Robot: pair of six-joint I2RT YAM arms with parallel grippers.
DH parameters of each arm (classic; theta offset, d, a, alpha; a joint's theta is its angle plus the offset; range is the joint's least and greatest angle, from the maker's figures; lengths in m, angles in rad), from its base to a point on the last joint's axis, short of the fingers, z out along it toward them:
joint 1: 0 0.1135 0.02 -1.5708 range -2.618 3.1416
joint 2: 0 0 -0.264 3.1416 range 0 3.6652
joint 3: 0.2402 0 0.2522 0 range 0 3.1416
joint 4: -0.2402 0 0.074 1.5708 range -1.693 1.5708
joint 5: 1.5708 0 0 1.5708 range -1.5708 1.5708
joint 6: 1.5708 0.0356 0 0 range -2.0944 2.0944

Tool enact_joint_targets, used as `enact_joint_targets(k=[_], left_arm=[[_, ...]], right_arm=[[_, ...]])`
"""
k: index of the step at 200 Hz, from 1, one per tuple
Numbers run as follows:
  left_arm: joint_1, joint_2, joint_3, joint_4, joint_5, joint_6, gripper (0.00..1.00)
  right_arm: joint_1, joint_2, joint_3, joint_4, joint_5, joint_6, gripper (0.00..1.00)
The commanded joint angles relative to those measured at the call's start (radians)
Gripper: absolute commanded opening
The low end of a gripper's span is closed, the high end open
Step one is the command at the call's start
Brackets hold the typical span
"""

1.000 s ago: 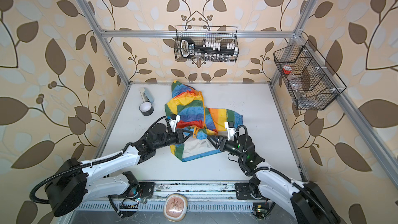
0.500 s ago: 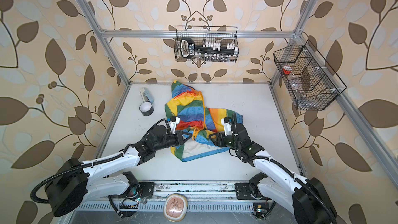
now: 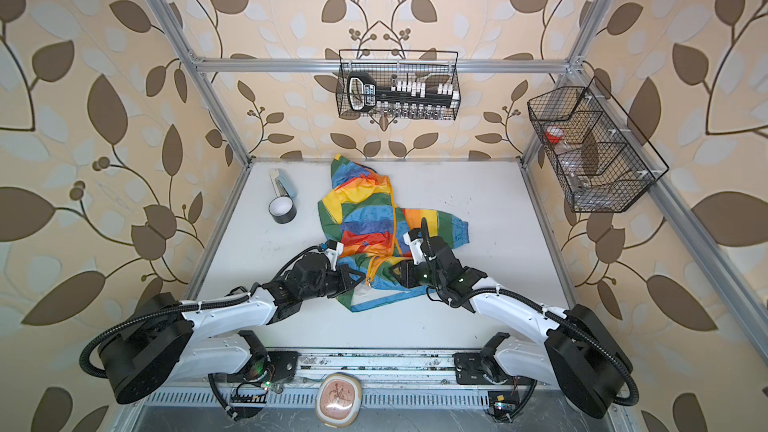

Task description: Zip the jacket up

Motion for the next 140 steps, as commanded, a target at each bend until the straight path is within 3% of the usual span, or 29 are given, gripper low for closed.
enact_joint_targets(k=[1,49,86,140], left_arm=[[0.001,-0.011,0.0,0.058,-0.031,-0.008,0.0],[0.001,-0.07,0.004,-0.001,-0.044,-0.005,0.0],[0.002,-0.125,0.032,-0.072,-0.037,0.003,0.0],[0.001,-0.17,0.106,-0.205,-0.001,0.024,0.0]], right_arm=[[0.039,0.008,0.069,-0.028,0.061,-0.037,0.32],[0.171,0.076,0.208,-0.156,0.146,-0.122,0.32],[0.259,0.143,0.262,-0.21,0.187,-0.179,0.39],[0.284,0.156,0.269,-0.225,0.23,-0.236,0.39]])
